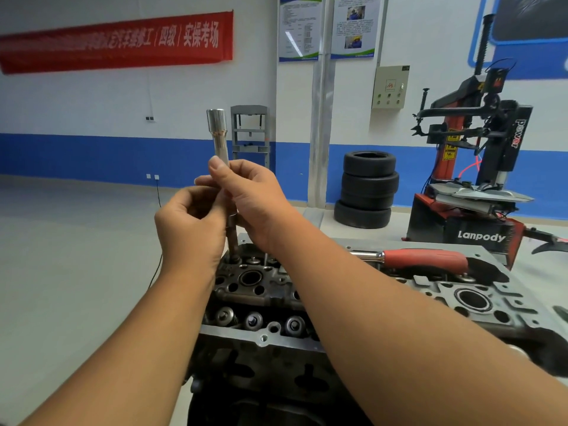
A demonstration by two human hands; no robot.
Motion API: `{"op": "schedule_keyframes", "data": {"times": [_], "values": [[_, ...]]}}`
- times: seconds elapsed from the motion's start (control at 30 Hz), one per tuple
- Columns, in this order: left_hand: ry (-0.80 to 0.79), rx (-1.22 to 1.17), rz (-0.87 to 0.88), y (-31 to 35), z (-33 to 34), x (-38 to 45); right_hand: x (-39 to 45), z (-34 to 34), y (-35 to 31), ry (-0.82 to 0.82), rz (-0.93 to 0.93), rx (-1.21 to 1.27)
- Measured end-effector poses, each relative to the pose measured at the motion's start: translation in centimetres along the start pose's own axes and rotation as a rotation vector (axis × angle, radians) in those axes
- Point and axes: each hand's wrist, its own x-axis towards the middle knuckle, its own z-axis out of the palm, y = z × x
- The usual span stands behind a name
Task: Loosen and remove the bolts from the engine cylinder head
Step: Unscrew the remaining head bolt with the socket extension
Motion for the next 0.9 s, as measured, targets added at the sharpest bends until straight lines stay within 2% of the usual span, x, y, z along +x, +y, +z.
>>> {"op": "schedule_keyframes", "data": {"times": [0.17, 0.37, 0.53, 0.8, 0.9], "values": [[-0.054, 0.019, -0.077, 0.22, 0.28, -0.25, -0.11, -0.13, -0.35, 0.001, 0.055, -0.038], [-0.002, 0.068, 0.006, 0.21, 0.17, -0.12, 0.18, 0.03, 0.06, 0.001, 0.031, 0.012], [-0.042, -0.053, -0.089, 0.42, 0.27, -0.18, 0.29, 0.03, -0.1, 0.006, 0.031, -0.04], [-0.016, 0.038, 0.009, 0.23, 0.07, -0.11, 0.32, -0.03, 0.11, 0.015, 0.0, -0.042], [-0.05, -0.011, -0.04, 0.16, 0.15, -0.17, 0.33, 0.01, 0.06, 0.009, 0.002, -0.053]]}}
